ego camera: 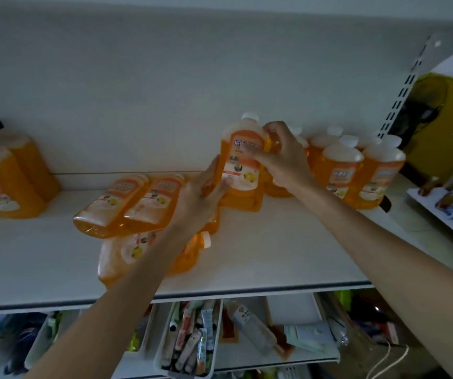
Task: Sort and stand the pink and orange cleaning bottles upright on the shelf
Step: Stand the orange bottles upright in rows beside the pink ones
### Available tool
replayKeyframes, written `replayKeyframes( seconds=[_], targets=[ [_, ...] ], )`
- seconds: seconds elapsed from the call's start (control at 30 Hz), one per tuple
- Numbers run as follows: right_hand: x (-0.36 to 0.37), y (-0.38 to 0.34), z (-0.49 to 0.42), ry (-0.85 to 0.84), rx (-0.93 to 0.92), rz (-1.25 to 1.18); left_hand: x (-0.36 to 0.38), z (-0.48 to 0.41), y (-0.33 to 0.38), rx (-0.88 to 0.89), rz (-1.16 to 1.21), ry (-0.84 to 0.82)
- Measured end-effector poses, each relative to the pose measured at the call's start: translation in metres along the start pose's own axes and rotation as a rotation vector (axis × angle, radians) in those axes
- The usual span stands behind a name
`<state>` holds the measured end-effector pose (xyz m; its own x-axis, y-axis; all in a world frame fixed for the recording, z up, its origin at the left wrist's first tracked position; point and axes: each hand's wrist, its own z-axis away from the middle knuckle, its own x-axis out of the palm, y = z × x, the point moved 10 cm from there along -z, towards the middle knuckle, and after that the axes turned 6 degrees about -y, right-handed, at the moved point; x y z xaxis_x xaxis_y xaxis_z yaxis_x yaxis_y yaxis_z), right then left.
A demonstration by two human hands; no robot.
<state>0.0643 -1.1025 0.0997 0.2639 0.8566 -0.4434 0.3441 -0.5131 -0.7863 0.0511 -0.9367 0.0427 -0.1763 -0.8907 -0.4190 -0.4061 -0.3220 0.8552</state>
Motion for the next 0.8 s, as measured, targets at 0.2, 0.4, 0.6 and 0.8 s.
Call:
replayKeyframes(
  seconds=[0.2, 0.4, 0.6, 0.8],
  targets=[
    [-0.035, 0.026, 0.013, -0.101, 0.011, 0.099, 0.067, -0.008, 0.000, -0.033, 0.018, -0.129],
    [-0.035, 0.045, 0.027, -0.216, -0.077, 0.245, 0.117, 0.005, -0.010, 0.009, 0.140, -0.076],
    [-0.051, 0.067, 0.041, -0.127, -0.110, 0.219, 0.141, -0.005, -0.021, -0.017, 0.071, -0.097],
    [-0.056, 0.071, 0.048, -0.069, -0.191, 0.269, 0.146, -0.012, -0.030, -0.061, 0.011, -0.077]
  ],
)
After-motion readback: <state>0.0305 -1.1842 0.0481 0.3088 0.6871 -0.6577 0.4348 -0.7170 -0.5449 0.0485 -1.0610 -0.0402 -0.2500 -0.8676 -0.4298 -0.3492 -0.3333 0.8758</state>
